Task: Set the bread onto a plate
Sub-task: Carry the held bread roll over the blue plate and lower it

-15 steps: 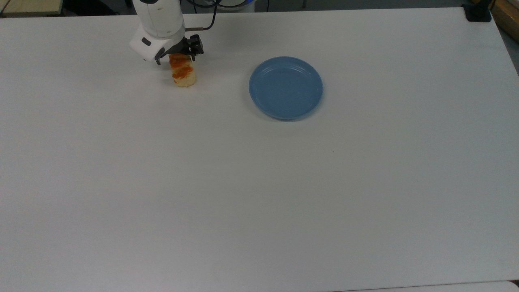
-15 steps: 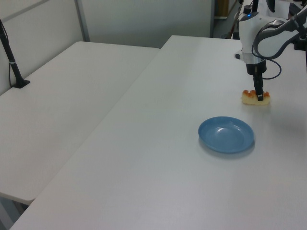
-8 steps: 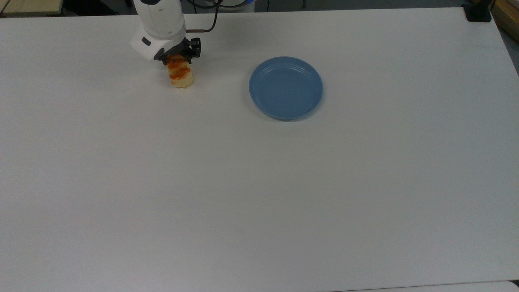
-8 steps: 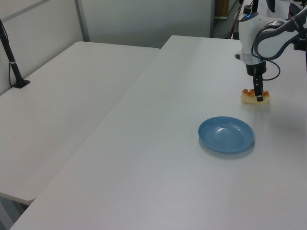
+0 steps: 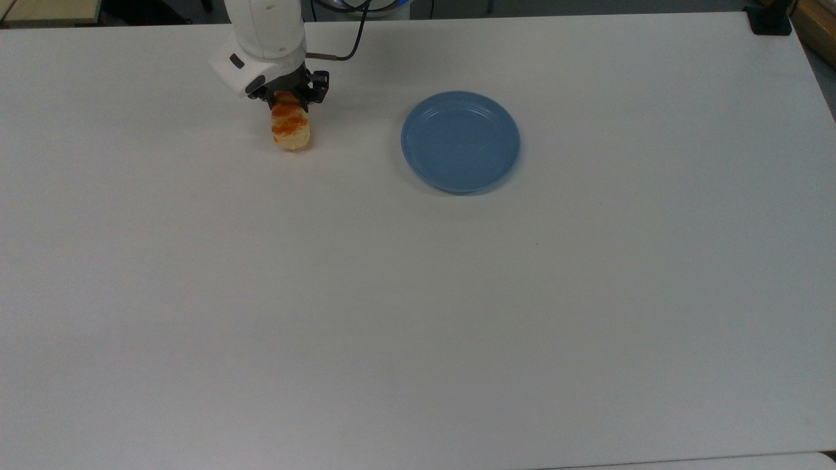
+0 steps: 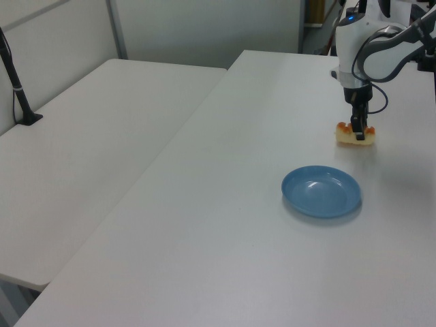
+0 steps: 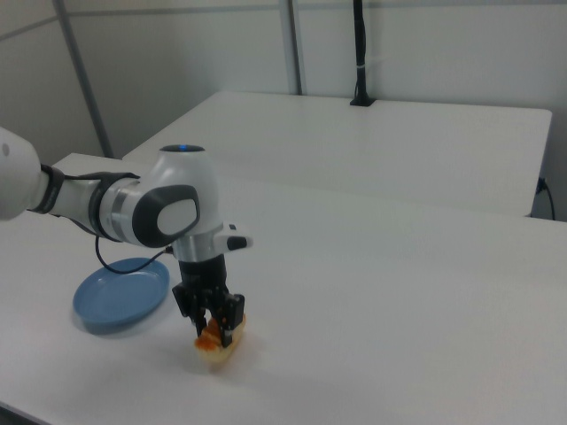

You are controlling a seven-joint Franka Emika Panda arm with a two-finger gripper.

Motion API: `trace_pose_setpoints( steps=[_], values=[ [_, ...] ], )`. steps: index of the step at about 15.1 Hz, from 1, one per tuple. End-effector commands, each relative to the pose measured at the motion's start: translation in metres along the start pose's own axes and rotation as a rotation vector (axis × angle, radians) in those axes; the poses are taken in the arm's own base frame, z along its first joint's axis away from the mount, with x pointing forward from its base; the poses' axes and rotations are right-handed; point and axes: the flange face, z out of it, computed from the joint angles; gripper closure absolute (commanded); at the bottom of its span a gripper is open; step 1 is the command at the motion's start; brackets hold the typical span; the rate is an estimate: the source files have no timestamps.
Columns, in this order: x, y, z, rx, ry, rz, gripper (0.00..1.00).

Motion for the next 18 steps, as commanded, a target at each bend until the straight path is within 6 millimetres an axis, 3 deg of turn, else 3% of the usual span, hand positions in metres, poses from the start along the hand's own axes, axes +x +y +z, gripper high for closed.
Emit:
trace_pose_setpoints(
  steps=[1,4,7,11,15,18],
  values=[
    [0.009,-0.033,-0.051,-0.023,0.033,0.023,0.46],
    [0.020,-0.068,-0.086,-0.034,0.026,-0.011,0.46],
    [0.022,-0.117,-0.097,-0.036,0.034,-0.057,0.46],
    [0.020,-0.193,-0.084,-0.054,0.022,-0.073,0.44],
    [0.022,-0.237,-0.067,-0.071,0.003,-0.044,0.41],
    [0.030,-0.265,-0.051,-0.089,-0.007,-0.001,0.27]
  ],
)
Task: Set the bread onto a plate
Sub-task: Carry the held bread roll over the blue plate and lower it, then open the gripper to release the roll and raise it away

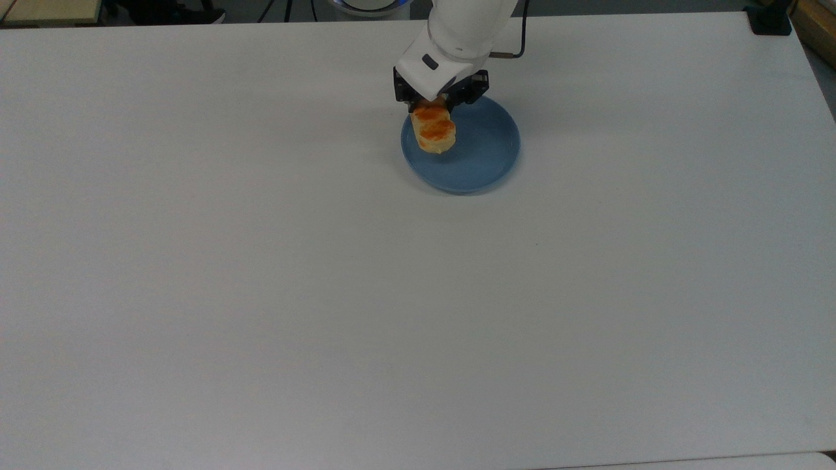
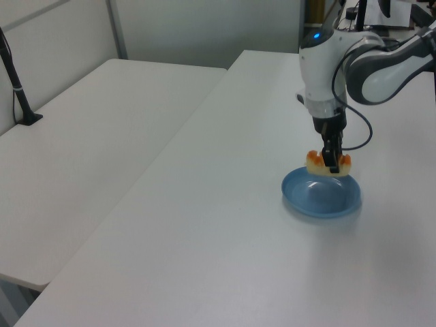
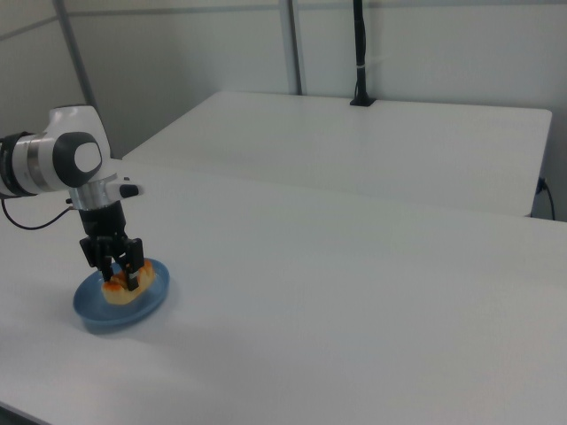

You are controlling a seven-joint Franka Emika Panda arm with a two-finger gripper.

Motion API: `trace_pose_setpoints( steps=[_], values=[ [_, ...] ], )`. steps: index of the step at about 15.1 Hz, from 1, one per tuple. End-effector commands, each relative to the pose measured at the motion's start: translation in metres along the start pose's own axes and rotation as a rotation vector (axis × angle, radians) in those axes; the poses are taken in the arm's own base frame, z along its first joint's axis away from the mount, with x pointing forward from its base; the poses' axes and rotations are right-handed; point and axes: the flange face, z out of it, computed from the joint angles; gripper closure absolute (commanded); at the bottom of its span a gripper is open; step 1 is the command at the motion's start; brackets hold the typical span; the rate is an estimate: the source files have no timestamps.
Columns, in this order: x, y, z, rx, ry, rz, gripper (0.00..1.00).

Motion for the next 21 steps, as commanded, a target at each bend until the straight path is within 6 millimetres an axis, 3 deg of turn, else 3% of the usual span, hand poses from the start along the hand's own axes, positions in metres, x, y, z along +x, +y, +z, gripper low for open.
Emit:
trace_pose_setpoints(
  steps=[1,2,3,7,10,15,19,21],
  values=[
    [0.020,-0.025,0.006,-0.029,-0.003,0.090,0.19],
    [0.021,-0.026,0.009,-0.032,-0.005,0.114,0.05],
    [0.021,-0.026,0.010,-0.039,-0.003,0.131,0.00],
    [0.019,-0.023,0.005,-0.054,-0.001,0.133,0.00],
    [0.011,-0.006,-0.021,-0.063,0.013,0.156,0.00],
    [0.010,0.060,-0.073,-0.028,0.041,0.127,0.00],
    [0.020,0.147,-0.134,0.103,0.048,0.100,0.00],
    [0.021,0.181,-0.154,0.118,0.093,0.113,0.00]
  ],
)
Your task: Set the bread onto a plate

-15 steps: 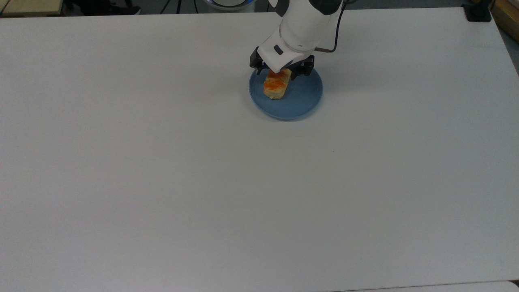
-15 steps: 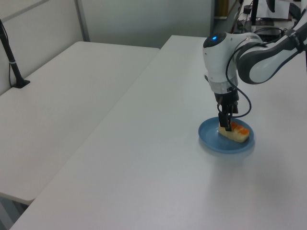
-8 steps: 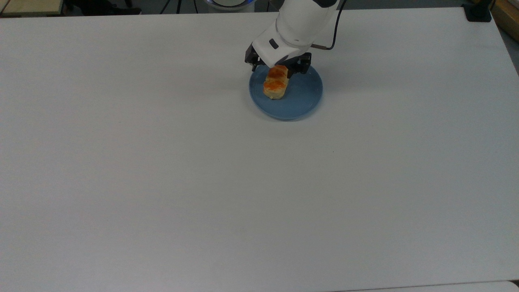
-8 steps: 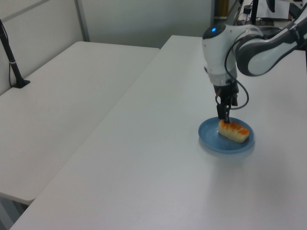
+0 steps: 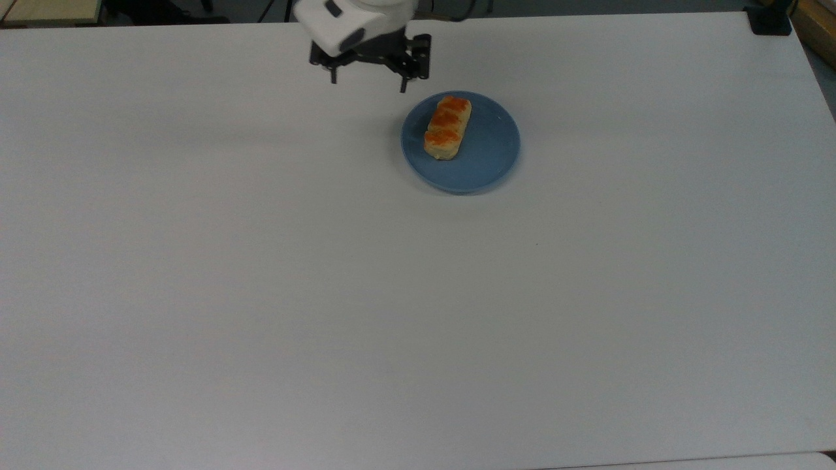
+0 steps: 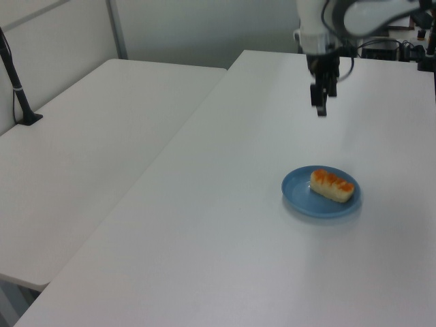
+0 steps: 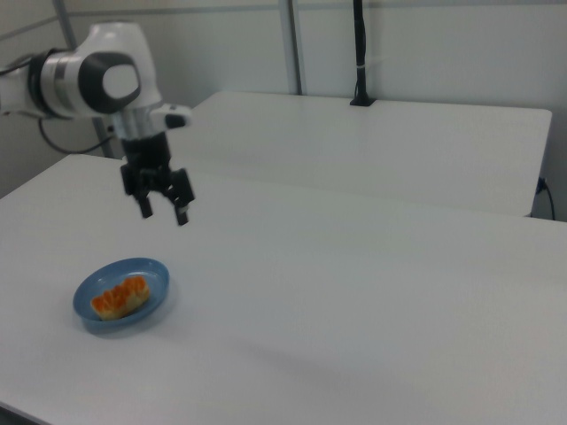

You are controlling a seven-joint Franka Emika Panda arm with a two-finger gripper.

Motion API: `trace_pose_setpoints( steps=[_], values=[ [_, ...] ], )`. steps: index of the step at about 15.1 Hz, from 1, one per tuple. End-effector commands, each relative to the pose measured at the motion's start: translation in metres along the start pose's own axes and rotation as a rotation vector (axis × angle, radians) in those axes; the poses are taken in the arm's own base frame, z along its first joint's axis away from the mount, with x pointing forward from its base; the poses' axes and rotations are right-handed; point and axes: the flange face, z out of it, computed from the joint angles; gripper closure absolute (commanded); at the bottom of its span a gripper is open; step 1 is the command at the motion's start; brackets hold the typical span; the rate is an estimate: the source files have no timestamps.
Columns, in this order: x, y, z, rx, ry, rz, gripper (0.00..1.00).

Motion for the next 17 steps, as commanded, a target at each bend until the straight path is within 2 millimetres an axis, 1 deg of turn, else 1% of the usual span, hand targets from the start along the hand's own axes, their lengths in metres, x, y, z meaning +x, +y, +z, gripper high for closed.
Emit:
trace_pose_setpoints(
  steps=[1,3,4,5,6,7,8,10,11,13,17],
  values=[
    [0.012,0.052,-0.043,0.054,0.054,0.001,0.00],
    [0.014,0.064,-0.052,0.059,0.080,0.022,0.00],
    [0.015,0.073,-0.058,0.072,0.098,0.042,0.00],
    [0.014,0.091,-0.070,0.103,0.124,0.075,0.00],
    [0.014,0.104,-0.079,0.120,0.145,0.088,0.00],
    [0.012,0.115,-0.087,0.133,0.157,0.085,0.00],
    [0.010,0.121,-0.089,0.144,0.158,0.064,0.00],
    [0.006,0.120,-0.089,0.157,0.141,0.035,0.00],
    [0.006,0.115,-0.088,0.158,0.136,0.032,0.00],
    [0.006,0.113,-0.087,0.158,0.130,0.029,0.00],
    [0.004,0.115,-0.088,0.150,0.123,0.026,0.00]
  ],
)
